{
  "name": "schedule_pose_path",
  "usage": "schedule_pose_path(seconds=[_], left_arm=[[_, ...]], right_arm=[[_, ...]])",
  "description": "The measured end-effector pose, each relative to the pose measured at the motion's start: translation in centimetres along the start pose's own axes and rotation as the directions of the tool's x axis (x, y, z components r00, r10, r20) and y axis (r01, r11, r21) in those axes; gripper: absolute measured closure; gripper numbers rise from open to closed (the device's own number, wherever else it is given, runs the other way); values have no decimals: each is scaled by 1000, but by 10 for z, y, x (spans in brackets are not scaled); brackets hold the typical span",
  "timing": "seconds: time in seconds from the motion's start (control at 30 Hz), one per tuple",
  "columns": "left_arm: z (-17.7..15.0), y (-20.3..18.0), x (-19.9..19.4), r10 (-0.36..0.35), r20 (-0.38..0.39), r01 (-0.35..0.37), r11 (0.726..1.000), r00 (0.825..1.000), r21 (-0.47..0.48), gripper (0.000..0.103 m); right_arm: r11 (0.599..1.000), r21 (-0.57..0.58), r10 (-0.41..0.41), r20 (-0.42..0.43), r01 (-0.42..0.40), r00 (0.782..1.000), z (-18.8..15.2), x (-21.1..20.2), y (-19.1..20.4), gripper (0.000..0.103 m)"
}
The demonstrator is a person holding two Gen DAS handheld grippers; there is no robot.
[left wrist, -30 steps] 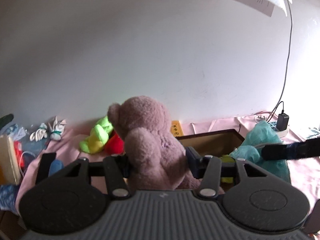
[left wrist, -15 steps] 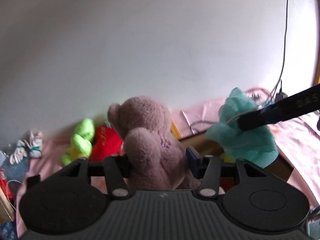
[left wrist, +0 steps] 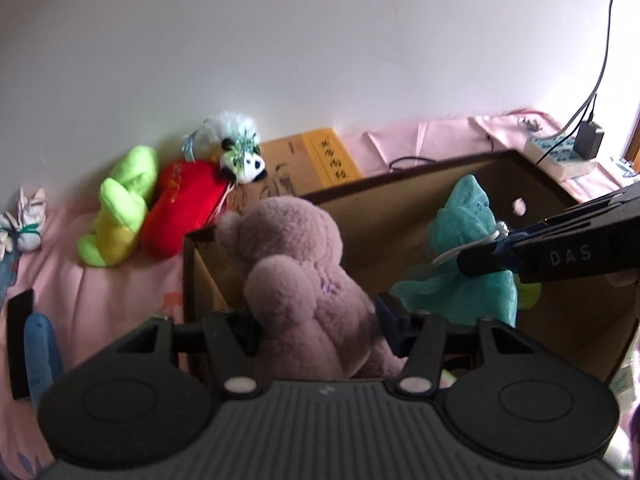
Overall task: Organize soft objects
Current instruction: 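Open the left tool to drop the teddy in the box while the right tool releases the loofah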
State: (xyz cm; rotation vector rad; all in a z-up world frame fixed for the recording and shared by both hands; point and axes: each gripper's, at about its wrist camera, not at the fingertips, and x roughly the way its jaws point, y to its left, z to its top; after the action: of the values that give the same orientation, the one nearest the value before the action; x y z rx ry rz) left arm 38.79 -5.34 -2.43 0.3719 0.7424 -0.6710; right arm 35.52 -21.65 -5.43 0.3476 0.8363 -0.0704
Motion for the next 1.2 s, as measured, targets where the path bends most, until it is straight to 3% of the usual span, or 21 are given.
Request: schedule_pose_path(seconds=[0.2,0.43,0.63,0.87,1.07,1.2], left_arm=[[-2,7,4,-1,-22,0,999,1000,-43,29],[0,17,-17,44,29,-40,993,999,-112,26],[0,16,-51,96,77,-84,986,992,-143,25],[-7,-3,-72,173,46,-165,976,984,-142,24],[-18,-19,-91,203,25,-197,969,979,-148,21],[-25,-30,-103,211,24,-206,967,977,-148,10]], right_arm=[[1000,-18,-21,-40,21,999,7,11,-7,91],[998,64,26,-44,-23,999,2,-2,-13,90],[998,42,36,23,-37,999,-3,-30,0,90],[997,68,-25,96,18,995,-18,-63,12,90],[991,137,-12,132,-7,991,-37,-88,12,90],[990,139,6,158,-28,987,-50,-104,15,90]])
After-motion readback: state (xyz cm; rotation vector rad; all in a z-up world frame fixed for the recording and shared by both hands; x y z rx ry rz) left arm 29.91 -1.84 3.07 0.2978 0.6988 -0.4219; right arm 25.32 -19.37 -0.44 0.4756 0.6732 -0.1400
